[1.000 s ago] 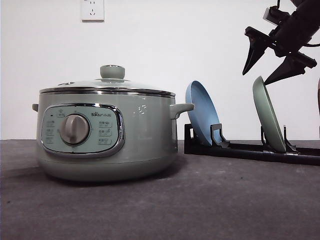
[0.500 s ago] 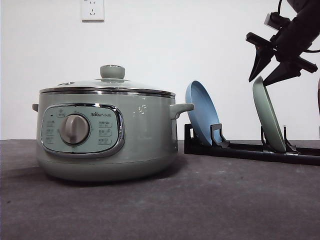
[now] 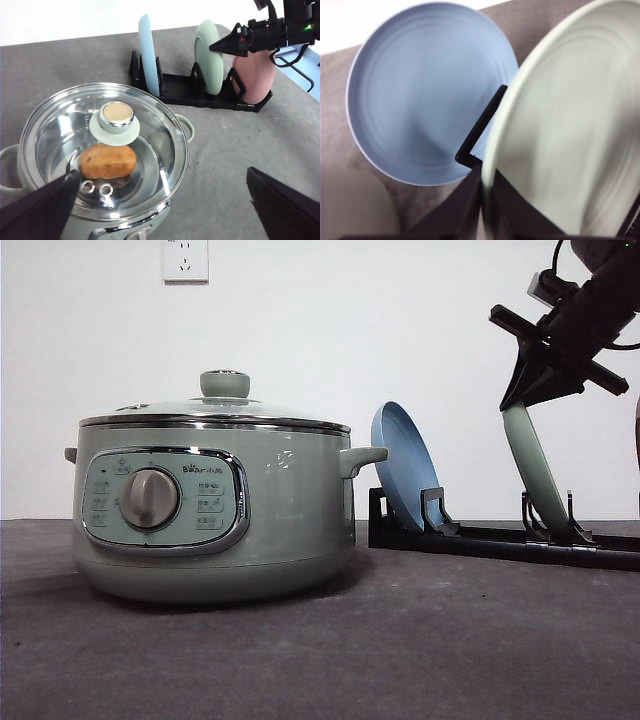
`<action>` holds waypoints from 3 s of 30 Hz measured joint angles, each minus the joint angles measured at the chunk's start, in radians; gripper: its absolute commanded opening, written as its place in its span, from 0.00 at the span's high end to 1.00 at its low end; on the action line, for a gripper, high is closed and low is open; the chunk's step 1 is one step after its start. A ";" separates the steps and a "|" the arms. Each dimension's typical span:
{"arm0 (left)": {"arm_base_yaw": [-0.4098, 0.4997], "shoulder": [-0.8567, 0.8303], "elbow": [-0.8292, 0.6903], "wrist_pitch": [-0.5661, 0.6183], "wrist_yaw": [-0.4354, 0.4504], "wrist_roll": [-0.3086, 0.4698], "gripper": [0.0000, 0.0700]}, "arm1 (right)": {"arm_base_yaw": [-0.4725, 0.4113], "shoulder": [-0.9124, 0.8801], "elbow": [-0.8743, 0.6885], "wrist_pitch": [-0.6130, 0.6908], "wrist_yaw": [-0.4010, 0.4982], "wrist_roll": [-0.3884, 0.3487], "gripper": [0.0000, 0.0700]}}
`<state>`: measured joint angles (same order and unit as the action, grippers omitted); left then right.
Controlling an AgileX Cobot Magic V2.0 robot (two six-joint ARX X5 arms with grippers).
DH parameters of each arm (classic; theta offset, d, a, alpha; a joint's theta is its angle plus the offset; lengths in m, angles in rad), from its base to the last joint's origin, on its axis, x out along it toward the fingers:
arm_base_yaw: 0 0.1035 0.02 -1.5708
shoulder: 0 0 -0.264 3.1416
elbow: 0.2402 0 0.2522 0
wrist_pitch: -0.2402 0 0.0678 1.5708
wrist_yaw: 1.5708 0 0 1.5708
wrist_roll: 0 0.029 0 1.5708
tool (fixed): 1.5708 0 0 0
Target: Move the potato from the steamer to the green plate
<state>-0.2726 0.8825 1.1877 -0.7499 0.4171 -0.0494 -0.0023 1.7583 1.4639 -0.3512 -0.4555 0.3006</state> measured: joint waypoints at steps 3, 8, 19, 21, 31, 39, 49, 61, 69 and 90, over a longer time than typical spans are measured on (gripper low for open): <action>0.000 0.000 0.000 -0.001 0.000 0.000 0.03 | -0.008 -0.019 0.000 -0.001 -0.031 0.023 1.00; 0.000 0.000 0.000 -0.001 0.000 0.000 0.03 | -0.014 -0.096 0.000 0.001 -0.070 0.046 1.00; 0.000 0.000 0.000 -0.002 0.000 0.000 0.03 | -0.012 -0.303 0.000 -0.059 -0.146 0.055 1.00; 0.000 0.000 0.000 -0.002 0.000 0.000 0.03 | -0.005 -0.346 0.000 -0.098 -0.146 0.040 1.00; 0.000 0.000 0.000 -0.002 0.000 0.005 0.03 | 0.158 -0.526 0.000 -0.386 -0.028 -0.157 1.00; 0.000 0.000 0.000 -0.002 0.000 0.006 0.03 | 0.374 -0.597 -0.012 -0.575 0.173 -0.270 1.00; 0.000 0.000 0.000 -0.003 0.000 0.007 0.03 | 0.565 -0.750 -0.278 -0.602 0.337 -0.281 1.00; 0.000 0.000 0.000 -0.005 0.000 0.007 0.03 | 0.774 -0.778 -0.592 -0.521 0.488 -0.211 1.00; 0.000 0.000 0.000 -0.006 0.000 0.006 0.03 | 0.878 -0.681 -0.634 -0.495 0.556 -0.157 1.00; 0.000 0.000 0.000 -0.025 0.000 0.006 0.03 | 1.036 -0.365 -0.634 -0.389 0.651 -0.102 1.00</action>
<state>-0.2726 0.8825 1.1877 -0.7750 0.4171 -0.0429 1.0341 1.3928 0.8303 -0.7403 0.1959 0.1989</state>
